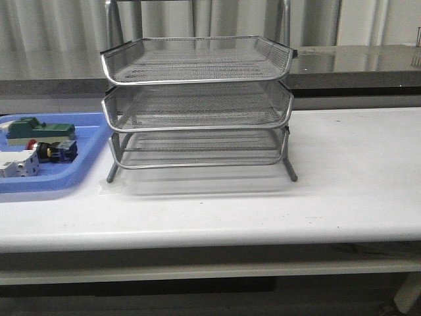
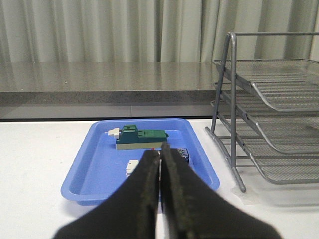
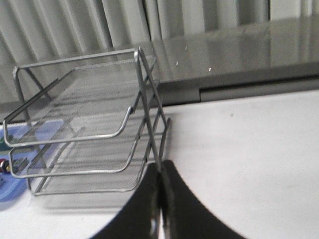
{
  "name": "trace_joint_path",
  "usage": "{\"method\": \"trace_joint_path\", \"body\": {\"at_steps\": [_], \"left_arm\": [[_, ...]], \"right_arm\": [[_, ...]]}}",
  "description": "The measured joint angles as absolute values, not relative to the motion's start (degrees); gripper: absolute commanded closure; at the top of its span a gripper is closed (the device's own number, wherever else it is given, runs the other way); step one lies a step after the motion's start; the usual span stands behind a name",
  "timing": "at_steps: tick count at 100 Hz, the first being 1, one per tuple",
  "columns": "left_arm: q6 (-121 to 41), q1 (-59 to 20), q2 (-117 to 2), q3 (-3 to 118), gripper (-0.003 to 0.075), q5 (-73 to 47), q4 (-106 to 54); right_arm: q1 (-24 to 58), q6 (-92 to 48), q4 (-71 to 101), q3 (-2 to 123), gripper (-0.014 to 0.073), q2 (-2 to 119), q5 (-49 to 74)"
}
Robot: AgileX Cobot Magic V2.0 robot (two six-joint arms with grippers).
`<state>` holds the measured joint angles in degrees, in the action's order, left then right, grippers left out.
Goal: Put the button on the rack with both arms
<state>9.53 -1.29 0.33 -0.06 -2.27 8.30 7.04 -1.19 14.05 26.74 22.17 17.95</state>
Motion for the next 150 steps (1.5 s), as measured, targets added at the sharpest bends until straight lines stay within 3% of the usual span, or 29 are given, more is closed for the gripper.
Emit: {"method": "trace_joint_path", "body": {"at_steps": [29, 82, 90, 114, 150], "left_arm": [[9.5, -1.3, 0.3, -0.1, 0.0716, -2.3, 8.3], [9.5, -1.3, 0.3, -0.1, 0.0716, -2.3, 8.3], [9.5, -1.3, 0.3, -0.1, 0.0716, -2.3, 8.3], [9.5, -1.3, 0.3, -0.1, 0.0716, -2.3, 8.3], [9.5, -1.3, 0.3, -0.1, 0.0716, -2.3, 8.3]], "right_arm": [[7.0, -1.2, 18.6, 40.2, 0.0659, 44.9, 31.5], [7.0, -2.0, 36.7, 41.9, 0.065, 69.3, 26.2], [7.0, -3.3, 39.0, 42.0, 0.0592, 70.9, 25.1], [7.0, -11.7, 49.6, 43.3, 0.0256, 74.1, 23.4], [7.0, -36.5, 75.3, 50.3, 0.0244, 84.4, 25.1]]}}
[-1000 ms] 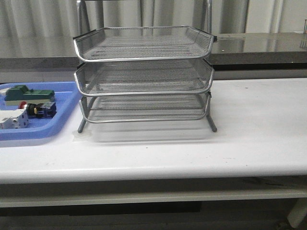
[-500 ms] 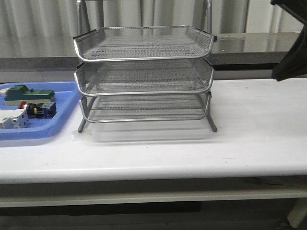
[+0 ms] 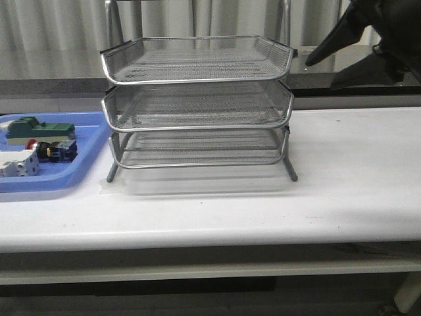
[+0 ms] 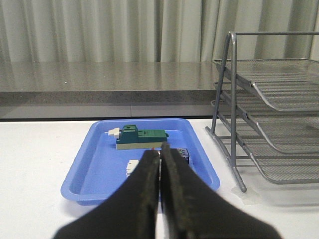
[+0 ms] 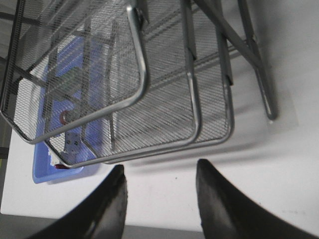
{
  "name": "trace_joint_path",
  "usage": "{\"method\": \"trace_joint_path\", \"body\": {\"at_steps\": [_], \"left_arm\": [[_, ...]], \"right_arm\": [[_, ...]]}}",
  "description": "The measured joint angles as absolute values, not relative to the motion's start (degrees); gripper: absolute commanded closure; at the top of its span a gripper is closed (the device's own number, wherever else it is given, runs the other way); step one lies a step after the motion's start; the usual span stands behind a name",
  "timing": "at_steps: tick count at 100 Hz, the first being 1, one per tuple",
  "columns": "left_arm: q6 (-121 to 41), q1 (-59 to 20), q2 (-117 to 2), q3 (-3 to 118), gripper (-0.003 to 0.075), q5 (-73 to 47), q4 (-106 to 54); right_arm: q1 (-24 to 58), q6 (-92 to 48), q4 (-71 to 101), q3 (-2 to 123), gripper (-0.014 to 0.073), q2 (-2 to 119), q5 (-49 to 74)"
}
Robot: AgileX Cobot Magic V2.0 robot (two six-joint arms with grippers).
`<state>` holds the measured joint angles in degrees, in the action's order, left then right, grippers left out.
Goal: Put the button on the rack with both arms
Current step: 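Reach the right gripper to the middle wire tray's front edge and grasp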
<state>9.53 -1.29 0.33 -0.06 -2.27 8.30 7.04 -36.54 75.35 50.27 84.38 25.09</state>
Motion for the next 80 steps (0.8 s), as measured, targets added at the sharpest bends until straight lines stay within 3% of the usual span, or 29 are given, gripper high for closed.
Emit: {"method": "trace_joint_path", "body": {"at_steps": [21, 80], "left_arm": [[9.5, -1.3, 0.3, -0.1, 0.0716, -2.3, 8.3], [9.5, -1.3, 0.3, -0.1, 0.0716, -2.3, 8.3]], "right_arm": [[7.2, -44.2, 84.0, 52.4, 0.0244, 92.1, 25.7], [7.2, -45.0, 85.4, 63.3, 0.0244, 107.3, 31.8]]}}
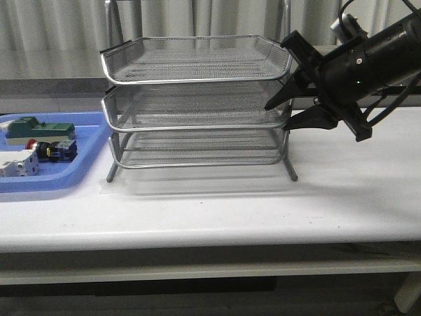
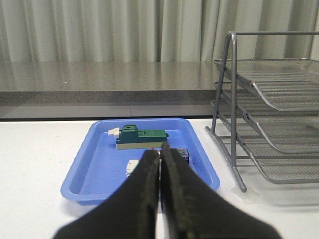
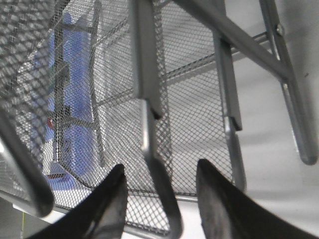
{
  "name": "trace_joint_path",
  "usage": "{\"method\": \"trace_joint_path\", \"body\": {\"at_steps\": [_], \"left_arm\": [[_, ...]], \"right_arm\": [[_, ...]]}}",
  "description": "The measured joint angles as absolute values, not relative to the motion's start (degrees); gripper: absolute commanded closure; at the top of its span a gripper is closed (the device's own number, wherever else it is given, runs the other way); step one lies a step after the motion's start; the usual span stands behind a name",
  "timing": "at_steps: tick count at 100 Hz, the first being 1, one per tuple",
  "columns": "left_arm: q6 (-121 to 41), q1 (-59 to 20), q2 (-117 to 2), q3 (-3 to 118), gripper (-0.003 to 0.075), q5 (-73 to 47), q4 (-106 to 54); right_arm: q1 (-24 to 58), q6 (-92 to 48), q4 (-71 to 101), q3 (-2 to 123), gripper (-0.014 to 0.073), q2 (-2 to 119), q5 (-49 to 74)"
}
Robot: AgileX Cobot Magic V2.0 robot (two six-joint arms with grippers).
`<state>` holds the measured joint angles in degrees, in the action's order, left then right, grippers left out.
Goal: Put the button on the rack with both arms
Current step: 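Reach the right gripper to the middle wire tray's front edge and grasp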
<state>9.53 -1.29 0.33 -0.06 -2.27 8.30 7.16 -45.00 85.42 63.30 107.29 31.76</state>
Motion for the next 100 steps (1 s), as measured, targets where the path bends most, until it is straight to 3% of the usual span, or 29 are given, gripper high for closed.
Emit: {"method": "trace_joint_path", "body": {"at_steps": [16, 56, 100], "left_arm": [[9.5, -1.3, 0.3, -0.1, 0.0716, -2.3, 8.3], [9.5, -1.3, 0.3, -0.1, 0.0716, -2.3, 8.3], [9.5, -1.3, 0.3, -0.1, 0.0716, -2.3, 8.3]], "right_arm": [[7.2, -45.0, 85.5, 64.4, 0.031, 108.4, 32.9], [7.2, -46.5, 85.0, 64.6, 0.0648, 108.4, 33.3], [7.2, -47.0, 83.0, 63.3, 0.0652, 108.4, 34.9]]}}
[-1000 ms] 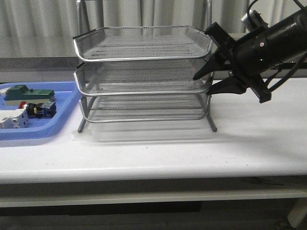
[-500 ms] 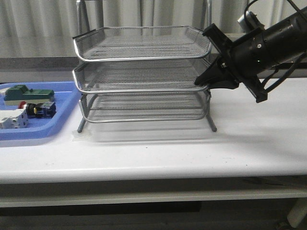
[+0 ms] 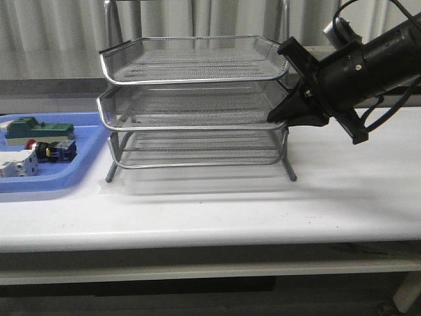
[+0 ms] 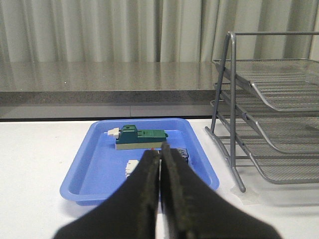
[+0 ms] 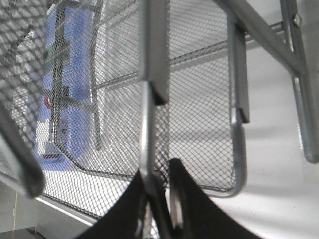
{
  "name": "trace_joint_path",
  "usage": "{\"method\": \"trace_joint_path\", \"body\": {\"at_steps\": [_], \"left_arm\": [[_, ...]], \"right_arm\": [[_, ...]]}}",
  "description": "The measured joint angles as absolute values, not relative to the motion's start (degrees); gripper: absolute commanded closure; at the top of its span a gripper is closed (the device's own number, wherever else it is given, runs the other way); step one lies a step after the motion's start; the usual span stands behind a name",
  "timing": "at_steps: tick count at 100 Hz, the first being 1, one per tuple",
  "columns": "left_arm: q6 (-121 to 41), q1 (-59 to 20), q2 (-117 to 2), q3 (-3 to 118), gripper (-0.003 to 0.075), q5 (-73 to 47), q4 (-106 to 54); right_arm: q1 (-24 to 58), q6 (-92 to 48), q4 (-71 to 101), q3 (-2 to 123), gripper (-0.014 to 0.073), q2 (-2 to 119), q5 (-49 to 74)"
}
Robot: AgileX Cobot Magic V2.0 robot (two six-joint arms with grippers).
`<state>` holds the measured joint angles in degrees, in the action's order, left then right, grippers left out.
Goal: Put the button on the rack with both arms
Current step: 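Reach the right gripper to the middle wire tray's front edge and grasp, then pull the middle wire tray out toward the robot with the right gripper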
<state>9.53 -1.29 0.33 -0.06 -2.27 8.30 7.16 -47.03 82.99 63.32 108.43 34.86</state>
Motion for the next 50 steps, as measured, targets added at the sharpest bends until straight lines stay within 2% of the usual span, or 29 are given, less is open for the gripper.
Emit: {"method": "trace_joint_path", "body": {"at_steps": [50], "left_arm": [[9.5, -1.3, 0.3, -0.1, 0.0716, -2.3, 8.3]], "right_arm": [[7.1, -49.0, 82.0, 50.8, 0.0652, 99.8, 36.3]]}}
